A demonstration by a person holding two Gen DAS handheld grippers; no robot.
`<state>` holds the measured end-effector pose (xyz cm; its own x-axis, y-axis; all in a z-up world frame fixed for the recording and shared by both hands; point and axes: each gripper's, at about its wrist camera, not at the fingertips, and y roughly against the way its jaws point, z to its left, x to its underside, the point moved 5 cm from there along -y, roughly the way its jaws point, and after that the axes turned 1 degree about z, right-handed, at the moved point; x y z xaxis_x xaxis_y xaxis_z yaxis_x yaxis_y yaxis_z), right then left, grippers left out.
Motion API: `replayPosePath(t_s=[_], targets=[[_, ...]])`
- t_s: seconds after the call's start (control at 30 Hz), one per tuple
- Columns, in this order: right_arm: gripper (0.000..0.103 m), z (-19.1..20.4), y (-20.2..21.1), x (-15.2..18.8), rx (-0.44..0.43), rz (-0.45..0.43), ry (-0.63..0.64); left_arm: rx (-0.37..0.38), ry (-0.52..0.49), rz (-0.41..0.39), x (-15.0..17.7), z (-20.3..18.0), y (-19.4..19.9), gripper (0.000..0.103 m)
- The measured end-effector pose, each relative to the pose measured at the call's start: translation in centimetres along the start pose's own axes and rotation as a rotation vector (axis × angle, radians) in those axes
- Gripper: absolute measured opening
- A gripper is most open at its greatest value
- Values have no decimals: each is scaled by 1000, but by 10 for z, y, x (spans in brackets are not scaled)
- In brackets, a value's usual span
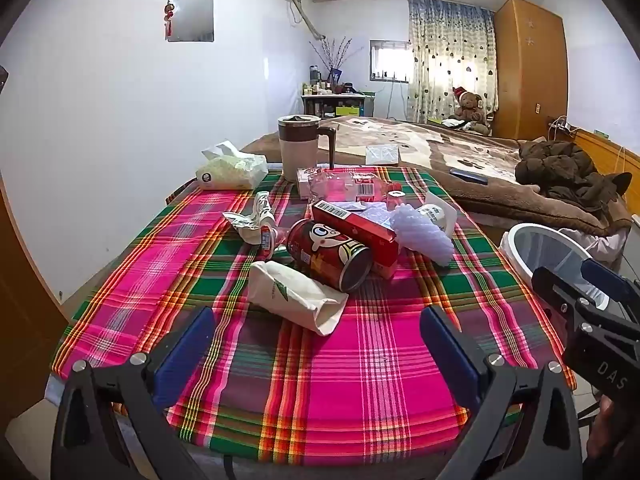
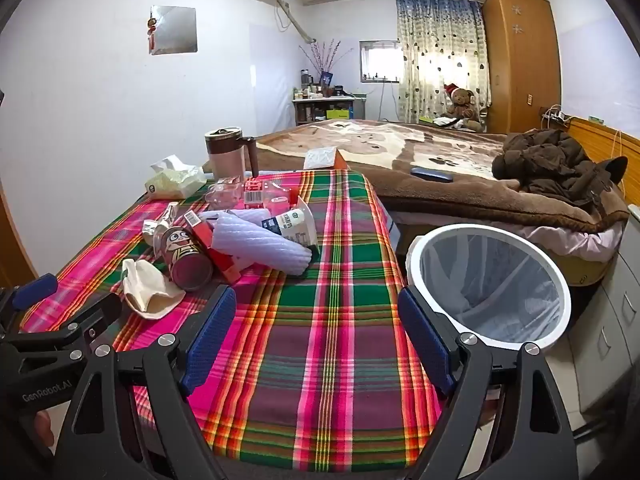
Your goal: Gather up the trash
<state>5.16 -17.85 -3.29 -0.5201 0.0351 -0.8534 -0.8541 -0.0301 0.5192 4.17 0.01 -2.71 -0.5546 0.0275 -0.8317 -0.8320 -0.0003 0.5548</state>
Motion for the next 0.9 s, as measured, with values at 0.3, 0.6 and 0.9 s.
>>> replayPosePath(t_s=[0.3, 0.6, 0.9], targets=[[85, -2, 3, 0, 0, -2, 1, -1, -1, 6, -3, 7, 2, 103], [85, 2, 3, -2, 4, 0, 9, -12, 2, 6, -1, 6, 3, 103], [85, 2, 7, -1, 3, 1, 9, -17, 6, 9, 0, 6, 3, 103]])
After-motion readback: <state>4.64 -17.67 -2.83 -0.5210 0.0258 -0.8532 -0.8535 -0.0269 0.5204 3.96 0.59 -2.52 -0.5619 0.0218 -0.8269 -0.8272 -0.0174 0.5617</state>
